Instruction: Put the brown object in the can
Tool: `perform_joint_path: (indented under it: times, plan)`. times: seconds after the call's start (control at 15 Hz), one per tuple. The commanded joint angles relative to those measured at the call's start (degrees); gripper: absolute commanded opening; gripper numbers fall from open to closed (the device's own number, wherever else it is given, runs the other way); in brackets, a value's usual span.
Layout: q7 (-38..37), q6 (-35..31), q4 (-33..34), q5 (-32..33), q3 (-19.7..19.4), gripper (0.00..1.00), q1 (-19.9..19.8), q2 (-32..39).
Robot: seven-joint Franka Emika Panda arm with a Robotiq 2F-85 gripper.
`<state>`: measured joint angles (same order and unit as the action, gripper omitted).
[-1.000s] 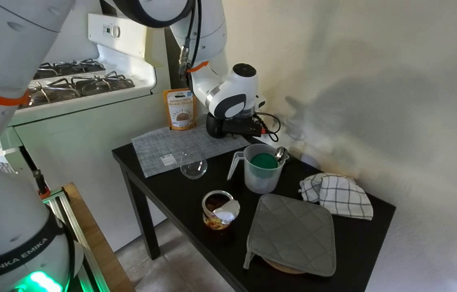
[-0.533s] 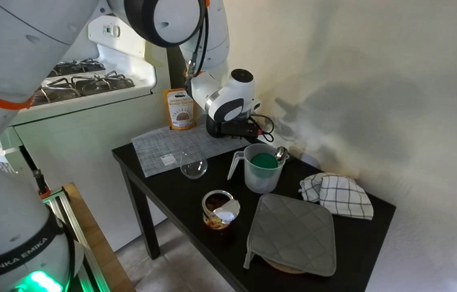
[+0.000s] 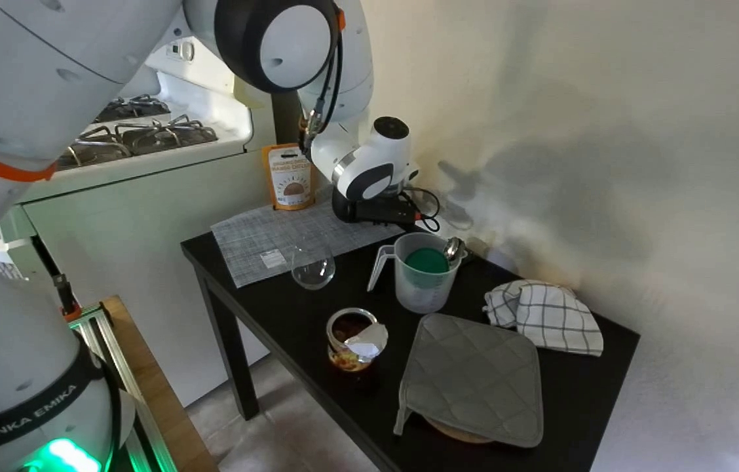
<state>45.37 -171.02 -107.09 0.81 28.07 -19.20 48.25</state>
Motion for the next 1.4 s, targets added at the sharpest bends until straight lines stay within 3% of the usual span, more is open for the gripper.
perform_joint_path:
  times: [0.0, 0.33, 0.47, 0.6, 1.0, 1.33]
  plan:
    - [0.87, -0.21, 1.85, 1.14, 1.76, 0.27, -1.10, 2.28]
    - [1.19, 0.26, 2.59, 1.21, 2.34, 0.22, -1.40, 2.86]
    - [1.37, 0.63, 2.91, 1.30, 2.02, 0.07, -1.10, 2.96]
    - [1.18, 1.09, 3.05, 1.42, 1.39, 0.00, -0.59, 2.92]
    - [0.64, 1.17, 0.54, 1.57, 1.34, 0.02, -0.91, -0.09]
    - [-2.16, 1.82, -12.03, 1.25, -2.26, 0.02, -1.84, -13.18]
